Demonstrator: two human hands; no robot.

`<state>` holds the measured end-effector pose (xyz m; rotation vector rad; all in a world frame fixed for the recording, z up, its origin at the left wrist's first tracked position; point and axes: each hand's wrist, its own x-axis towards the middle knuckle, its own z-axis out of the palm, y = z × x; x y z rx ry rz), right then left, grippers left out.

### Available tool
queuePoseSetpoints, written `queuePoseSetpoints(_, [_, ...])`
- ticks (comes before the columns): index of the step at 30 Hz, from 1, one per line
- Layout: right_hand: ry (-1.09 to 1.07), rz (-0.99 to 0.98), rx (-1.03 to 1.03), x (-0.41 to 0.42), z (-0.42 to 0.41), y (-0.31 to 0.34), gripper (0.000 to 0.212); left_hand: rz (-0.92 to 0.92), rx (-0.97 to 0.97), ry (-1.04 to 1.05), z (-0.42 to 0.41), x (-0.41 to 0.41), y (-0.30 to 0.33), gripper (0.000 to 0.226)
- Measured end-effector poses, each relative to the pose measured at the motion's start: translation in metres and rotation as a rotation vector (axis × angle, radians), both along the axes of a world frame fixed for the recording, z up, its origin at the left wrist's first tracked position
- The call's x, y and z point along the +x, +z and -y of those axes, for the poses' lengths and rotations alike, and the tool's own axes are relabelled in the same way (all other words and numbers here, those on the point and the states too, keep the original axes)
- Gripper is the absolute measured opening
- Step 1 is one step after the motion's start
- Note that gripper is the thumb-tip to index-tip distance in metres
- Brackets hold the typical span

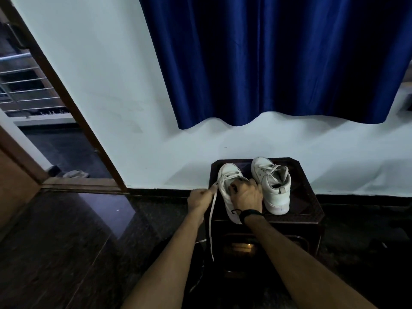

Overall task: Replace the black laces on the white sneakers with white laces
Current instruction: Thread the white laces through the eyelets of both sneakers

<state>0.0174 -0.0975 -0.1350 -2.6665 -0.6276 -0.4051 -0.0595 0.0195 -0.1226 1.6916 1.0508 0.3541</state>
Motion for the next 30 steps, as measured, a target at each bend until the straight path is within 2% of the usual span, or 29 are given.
queuePoseSetpoints(2, [0.008, 0.018, 0.034, 0.000, 0.000, -0.003, 0.019, 0.058, 0.160, 0.028, -0.011, 0.009, 0.008, 0.017])
queuePoseSetpoints(4, [0.016, 0.040, 0.082, -0.001, -0.001, -0.003, 0.020, -0.018, 0.272, -0.231, -0.016, 0.019, 0.012, 0.030])
queuePoseSetpoints(6, [0.030, 0.071, 0.140, 0.000, 0.000, -0.002, 0.025, -0.151, 0.328, -0.389, -0.014, 0.027, 0.013, 0.027])
queuePoseSetpoints(8, [0.037, 0.089, 0.186, 0.001, 0.001, -0.002, 0.024, -0.179, 0.365, -0.367, -0.016, 0.028, 0.012, 0.017])
queuePoseSetpoints(9, [0.035, 0.078, 0.202, 0.001, 0.001, -0.002, 0.021, -0.174, 0.361, -0.332, -0.019, 0.024, 0.016, 0.020])
queuePoseSetpoints(11, [0.037, 0.017, 0.221, 0.003, 0.000, -0.002, 0.018, -0.161, 0.294, -0.314, -0.028, 0.012, 0.026, 0.021])
queuePoseSetpoints(15, [0.048, -0.115, 0.308, 0.001, 0.001, 0.004, 0.022, -0.213, 0.038, -0.451, -0.041, -0.021, 0.070, 0.028])
queuePoseSetpoints(17, [0.056, -0.161, 0.407, -0.004, 0.001, 0.009, 0.023, -0.108, -0.155, -0.455, -0.039, -0.029, 0.089, 0.029])
queuePoseSetpoints(19, [0.121, -0.164, 0.510, -0.018, -0.001, 0.018, 0.041, 0.048, -0.339, -0.425, -0.032, -0.028, 0.103, 0.025])
queuePoseSetpoints(20, [0.200, -0.225, 0.600, -0.024, -0.003, 0.023, 0.048, 0.113, -0.396, -0.402, -0.026, -0.025, 0.109, 0.023])
queuePoseSetpoints(22, [0.426, -0.596, 0.815, -0.039, -0.006, 0.036, 0.050, 0.205, -0.458, -0.334, -0.017, -0.019, 0.116, 0.019])
queuePoseSetpoints(23, [0.527, -0.766, 0.859, -0.045, -0.007, 0.040, 0.046, 0.241, -0.481, -0.301, -0.014, -0.017, 0.116, 0.017])
queuePoseSetpoints(25, [0.622, -0.878, 0.913, -0.047, -0.004, 0.046, 0.031, 0.298, -0.527, -0.233, -0.012, -0.016, 0.116, 0.014])
queuePoseSetpoints(27, [0.638, -0.955, 1.007, -0.039, 0.006, 0.054, 0.027, 0.334, -0.556, -0.160, -0.014, -0.018, 0.112, 0.012])
queuePoseSetpoints(30, [0.680, -1.002, 0.877, -0.023, 0.036, 0.070, 0.029, 0.346, -0.510, -0.021, -0.024, -0.022, 0.105, 0.011])
